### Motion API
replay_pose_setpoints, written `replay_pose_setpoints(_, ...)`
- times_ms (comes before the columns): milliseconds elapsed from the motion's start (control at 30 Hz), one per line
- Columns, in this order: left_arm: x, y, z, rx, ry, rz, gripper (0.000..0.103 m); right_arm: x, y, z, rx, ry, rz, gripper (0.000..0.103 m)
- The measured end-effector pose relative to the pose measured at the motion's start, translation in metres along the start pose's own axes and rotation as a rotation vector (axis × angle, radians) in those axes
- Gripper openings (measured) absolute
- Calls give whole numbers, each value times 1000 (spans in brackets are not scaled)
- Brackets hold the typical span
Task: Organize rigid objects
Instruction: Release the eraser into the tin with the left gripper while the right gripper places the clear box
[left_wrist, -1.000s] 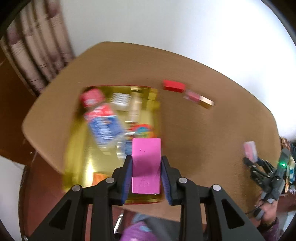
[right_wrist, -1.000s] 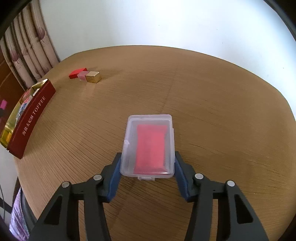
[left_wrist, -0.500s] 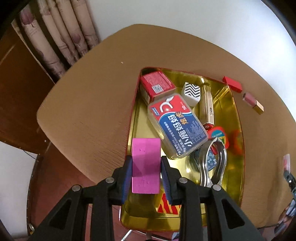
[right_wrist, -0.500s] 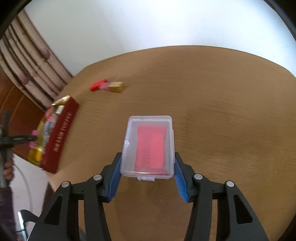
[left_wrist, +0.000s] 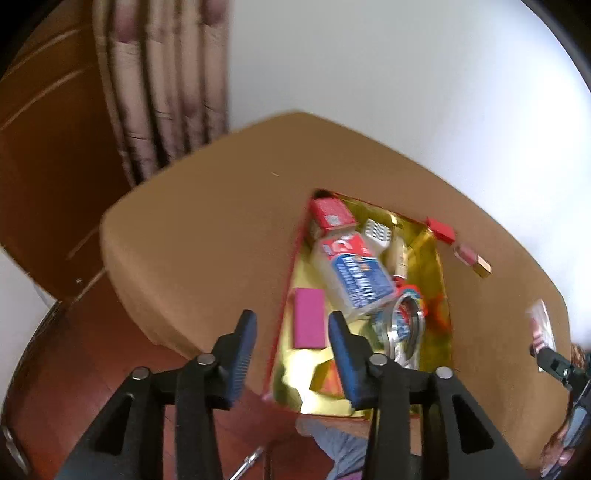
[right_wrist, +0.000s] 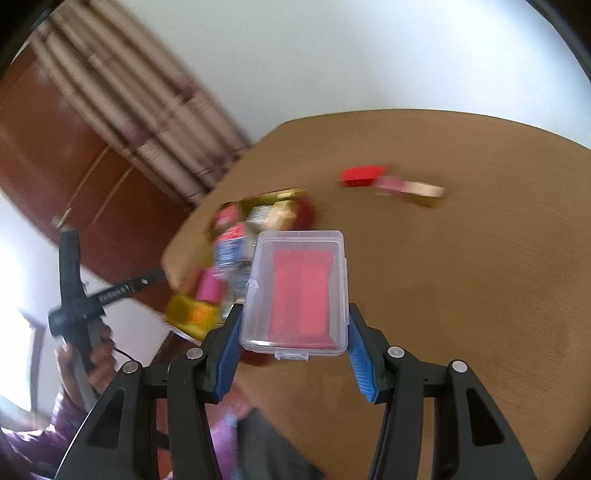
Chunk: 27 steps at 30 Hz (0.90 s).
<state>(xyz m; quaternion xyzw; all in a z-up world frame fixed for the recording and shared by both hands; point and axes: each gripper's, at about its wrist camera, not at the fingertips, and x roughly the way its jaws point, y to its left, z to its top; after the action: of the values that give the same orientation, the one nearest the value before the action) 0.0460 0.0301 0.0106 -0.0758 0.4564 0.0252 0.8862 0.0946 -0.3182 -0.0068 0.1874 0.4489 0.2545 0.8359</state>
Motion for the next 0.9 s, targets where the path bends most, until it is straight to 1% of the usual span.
replay_pose_setpoints(33, -3, 4, -5, -10, -11, 21, 47, 16, 16, 5, -26, 22, 17, 50)
replay_pose_setpoints(67, -6, 10, -12, -29, -24, 22, 48, 28, 28, 9, -47, 38, 27, 50)
replay_pose_setpoints(133, -10, 20, -22, -58, -50, -21, 48, 56, 52, 19, -95, 75, 41, 50)
replay_pose_setpoints(167, -11, 25, -26, -72, -63, -29, 48, 68, 61, 23, -114, 89, 44, 49)
replay_pose_setpoints(200, -10, 29, -28, -89, -60, -43, 48, 82, 71, 27, -129, 106, 46, 49)
replay_pose_setpoints(267, -8, 43, -31, -168, -36, -118, 48, 103, 84, 31, -149, 129, 54, 49)
replay_pose_setpoints(300, -8, 52, -33, -228, -47, -162, 48, 115, 91, 34, -166, 139, 47, 49)
replay_pose_setpoints(333, -9, 58, -35, -271, -67, -179, 48, 122, 93, 37, -174, 145, 37, 49)
replay_pose_setpoints(467, -15, 76, -37, -355, -133, -158, 48, 154, 105, 41, -201, 172, 1, 50)
replay_pose_setpoints(533, -15, 84, -38, -392, -150, -164, 48, 168, 109, 40, -213, 183, -10, 50)
replay_pose_setpoints(567, -14, 90, -39, -425, -158, -189, 48, 171, 110, 39, -218, 186, -12, 50)
replay_pose_setpoints(600, -11, 96, -41, -464, -157, -231, 48, 176, 113, 38, -229, 188, -21, 50)
replay_pose_setpoints(667, -5, 105, -45, -536, -148, -290, 48, 183, 117, 35, -259, 191, -56, 52)
replay_pose_setpoints(700, -5, 108, -47, -548, -146, -294, 48, 184, 117, 33, -270, 190, -63, 52)
replay_pose_setpoints(767, -4, 108, -47, -540, -132, -284, 48, 176, 116, 31, -264, 171, -51, 52)
replay_pose_setpoints(833, -6, 102, -46, -503, -122, -279, 48, 151, 109, 26, -239, 94, -27, 52)
replay_pose_setpoints(867, -8, 97, -45, -479, -119, -279, 48, 139, 103, 24, -222, 58, -25, 54)
replay_pose_setpoints(900, -12, 90, -44, -439, -124, -269, 48, 121, 92, 20, -193, 8, -22, 58)
